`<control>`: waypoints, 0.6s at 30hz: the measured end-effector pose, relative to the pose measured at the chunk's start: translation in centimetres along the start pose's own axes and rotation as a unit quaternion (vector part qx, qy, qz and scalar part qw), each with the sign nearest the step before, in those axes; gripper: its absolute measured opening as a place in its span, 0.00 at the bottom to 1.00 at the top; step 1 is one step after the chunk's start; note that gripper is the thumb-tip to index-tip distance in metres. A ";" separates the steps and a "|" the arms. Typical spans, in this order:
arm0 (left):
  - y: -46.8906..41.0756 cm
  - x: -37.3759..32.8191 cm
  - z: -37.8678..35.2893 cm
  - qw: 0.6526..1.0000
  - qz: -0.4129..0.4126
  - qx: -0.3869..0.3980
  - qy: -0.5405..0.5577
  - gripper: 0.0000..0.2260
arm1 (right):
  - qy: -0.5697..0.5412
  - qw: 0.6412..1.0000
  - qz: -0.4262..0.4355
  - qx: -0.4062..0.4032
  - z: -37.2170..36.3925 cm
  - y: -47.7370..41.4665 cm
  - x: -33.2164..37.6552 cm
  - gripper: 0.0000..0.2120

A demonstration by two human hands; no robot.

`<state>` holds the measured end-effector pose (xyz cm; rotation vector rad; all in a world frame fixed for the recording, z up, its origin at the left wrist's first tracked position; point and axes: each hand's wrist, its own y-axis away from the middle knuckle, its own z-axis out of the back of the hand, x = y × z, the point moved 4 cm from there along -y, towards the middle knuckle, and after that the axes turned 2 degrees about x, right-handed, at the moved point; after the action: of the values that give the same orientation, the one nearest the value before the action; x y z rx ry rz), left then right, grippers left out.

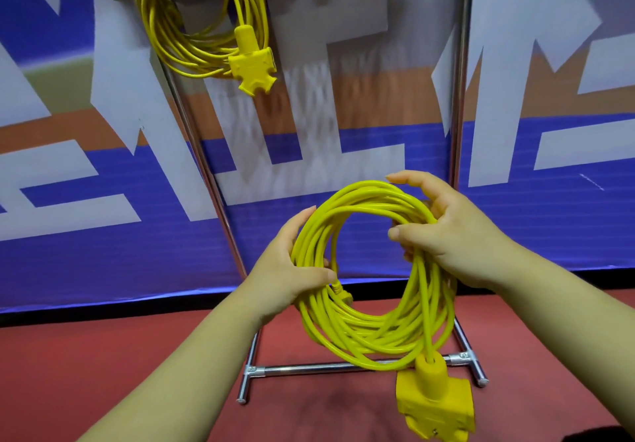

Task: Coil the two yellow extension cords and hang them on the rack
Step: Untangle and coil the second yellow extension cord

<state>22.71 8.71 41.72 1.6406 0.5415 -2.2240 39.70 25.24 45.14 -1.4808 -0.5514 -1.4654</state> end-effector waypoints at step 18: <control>-3.0 -2.5 -2.1 0.996 -0.048 -0.007 0.075 0.45 | -0.029 0.999 -0.008 -0.012 3.7 0.1 -1.1 0.27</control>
<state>23.76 12.48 43.88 1.8196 0.6879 -2.1695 41.45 28.68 44.67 -1.5445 -0.5837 -1.4489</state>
